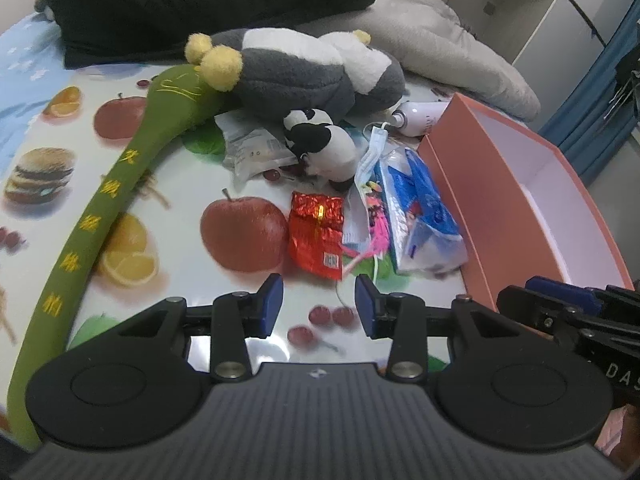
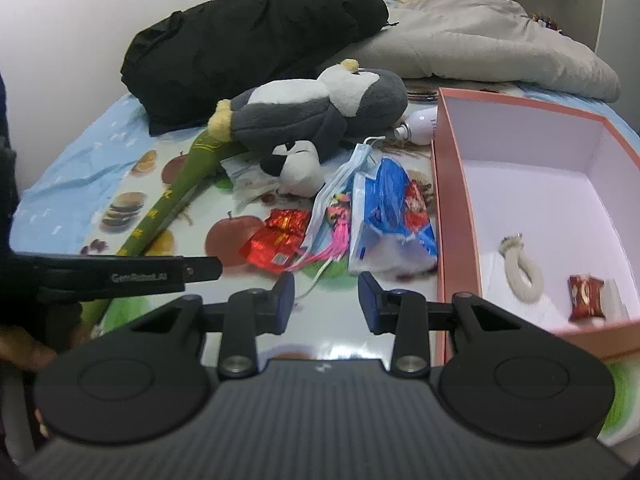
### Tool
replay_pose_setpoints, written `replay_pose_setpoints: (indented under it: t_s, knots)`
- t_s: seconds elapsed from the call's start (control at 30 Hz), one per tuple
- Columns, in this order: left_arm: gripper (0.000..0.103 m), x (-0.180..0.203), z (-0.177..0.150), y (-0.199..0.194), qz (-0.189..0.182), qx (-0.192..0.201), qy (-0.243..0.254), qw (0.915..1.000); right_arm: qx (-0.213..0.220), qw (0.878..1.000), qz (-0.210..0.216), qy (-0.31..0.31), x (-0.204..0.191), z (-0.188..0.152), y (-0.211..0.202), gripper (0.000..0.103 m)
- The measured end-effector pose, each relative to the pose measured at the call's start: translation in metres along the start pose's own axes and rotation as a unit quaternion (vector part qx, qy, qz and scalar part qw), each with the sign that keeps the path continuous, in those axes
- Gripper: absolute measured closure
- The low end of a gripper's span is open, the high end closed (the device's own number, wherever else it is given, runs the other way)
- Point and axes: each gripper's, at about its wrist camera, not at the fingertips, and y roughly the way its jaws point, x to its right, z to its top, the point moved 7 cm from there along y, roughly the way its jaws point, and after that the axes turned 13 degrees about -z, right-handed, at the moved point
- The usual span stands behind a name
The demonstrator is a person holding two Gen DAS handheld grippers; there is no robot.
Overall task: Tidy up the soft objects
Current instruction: 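Grasp the red foil candy with the left gripper while the right grasps the blue snack bag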
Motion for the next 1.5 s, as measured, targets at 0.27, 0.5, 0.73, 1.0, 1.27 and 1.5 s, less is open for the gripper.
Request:
replay_pose_setpoints:
  t_s: [0.27, 0.5, 0.73, 1.0, 1.27, 1.5]
  knots:
    - [0.057, -0.011, 0.026, 0.053, 0.002, -0.023, 0.002, 0.9997, -0.008, 1.000, -0.015, -0.016, -0.004, 0.019, 0.048, 0.065]
    - [0.051, -0.017, 0.044, 0.092, 0.003, -0.033, 0.004, 0.9995, -0.007, 0.999, -0.041, -0.030, -0.006, 0.036, 0.087, 0.067]
    - [0.043, -0.015, 0.051, 0.117, 0.009, -0.045, 0.025, 0.9986, -0.015, 0.995, -0.085, -0.051, -0.005, 0.044, 0.123, 0.067]
    - [0.040, -0.014, 0.055, 0.129, 0.031, -0.038, 0.045, 0.9978, -0.040, 0.991, -0.109, -0.065, -0.002, 0.039, 0.147, 0.067]
    - [0.069, -0.024, 0.050, 0.127, 0.037, -0.043, 0.021, 0.9982, -0.069, 0.993, -0.081, -0.046, -0.001, 0.034, 0.147, 0.089]
    - [0.085, -0.028, 0.040, 0.111, 0.029, -0.041, 0.000, 0.9987, -0.073, 0.994, -0.072, -0.037, -0.002, 0.024, 0.124, 0.093]
